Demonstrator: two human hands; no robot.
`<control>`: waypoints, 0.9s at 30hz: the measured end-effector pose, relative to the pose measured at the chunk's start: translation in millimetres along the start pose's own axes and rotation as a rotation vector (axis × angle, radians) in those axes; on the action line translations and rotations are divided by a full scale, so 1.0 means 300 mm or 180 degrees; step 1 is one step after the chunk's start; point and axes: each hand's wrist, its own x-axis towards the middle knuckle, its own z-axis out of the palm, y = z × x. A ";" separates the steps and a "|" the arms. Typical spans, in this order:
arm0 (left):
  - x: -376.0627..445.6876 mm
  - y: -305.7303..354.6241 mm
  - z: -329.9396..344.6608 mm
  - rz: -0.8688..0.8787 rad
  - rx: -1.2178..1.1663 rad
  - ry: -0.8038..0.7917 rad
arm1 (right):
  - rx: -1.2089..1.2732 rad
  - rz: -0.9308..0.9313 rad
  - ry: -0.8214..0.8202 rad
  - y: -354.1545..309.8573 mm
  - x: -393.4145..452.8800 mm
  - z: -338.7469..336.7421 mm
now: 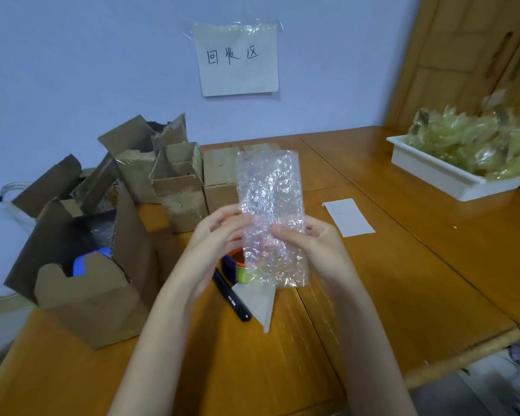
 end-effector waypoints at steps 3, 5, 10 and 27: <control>0.007 -0.009 0.007 0.0141 0.0310 -0.0011 | 0.0027 0.0079 -0.0108 0.014 0.001 0.003; 0.007 -0.017 0.000 0.0173 0.0362 0.0084 | -0.0144 0.0061 -0.0203 0.015 0.000 -0.001; 0.013 -0.024 -0.010 0.0295 0.0118 0.0469 | 0.0046 0.0032 -0.0528 0.031 0.005 -0.021; 0.007 -0.058 0.003 0.0248 0.0078 0.0851 | -0.0003 0.0263 -0.0538 0.047 0.032 -0.010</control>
